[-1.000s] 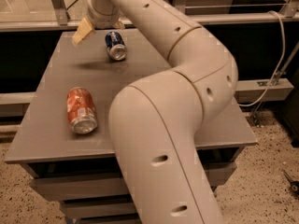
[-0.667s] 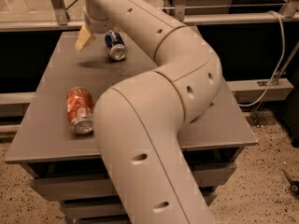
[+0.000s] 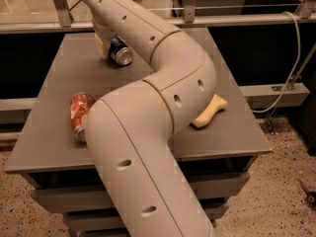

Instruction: Place pepsi can upright

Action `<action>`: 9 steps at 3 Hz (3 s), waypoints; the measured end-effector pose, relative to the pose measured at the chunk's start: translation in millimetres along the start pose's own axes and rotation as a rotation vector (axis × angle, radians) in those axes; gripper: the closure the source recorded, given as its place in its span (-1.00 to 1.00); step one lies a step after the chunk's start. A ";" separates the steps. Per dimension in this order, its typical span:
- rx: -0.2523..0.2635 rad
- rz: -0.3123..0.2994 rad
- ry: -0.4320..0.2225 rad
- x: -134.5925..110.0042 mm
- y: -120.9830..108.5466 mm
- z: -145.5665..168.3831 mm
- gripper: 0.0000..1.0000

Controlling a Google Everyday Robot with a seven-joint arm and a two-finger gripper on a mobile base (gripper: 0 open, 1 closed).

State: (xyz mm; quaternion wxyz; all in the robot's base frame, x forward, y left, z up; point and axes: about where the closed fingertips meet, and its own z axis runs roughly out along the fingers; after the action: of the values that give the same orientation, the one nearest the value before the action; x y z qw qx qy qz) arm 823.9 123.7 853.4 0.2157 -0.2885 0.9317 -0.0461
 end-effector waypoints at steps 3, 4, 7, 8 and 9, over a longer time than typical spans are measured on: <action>-0.082 -0.015 -0.254 -17.2 -54.7 -60.8 1.00; -0.197 -0.049 -0.448 -13.8 -66.3 -106.5 1.00; -0.504 -0.139 -0.890 23.0 -36.3 -199.2 1.00; -0.610 -0.165 -0.998 40.0 -27.1 -199.5 1.00; -0.624 -0.249 -1.073 34.2 -6.0 -214.2 1.00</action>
Offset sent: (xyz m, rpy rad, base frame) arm 0.0205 -0.0402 0.0823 0.1327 -0.1913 0.0499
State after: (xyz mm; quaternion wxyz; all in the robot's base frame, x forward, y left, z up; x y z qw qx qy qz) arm 709.9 91.4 1035.3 0.5515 -0.4272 0.6228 0.3542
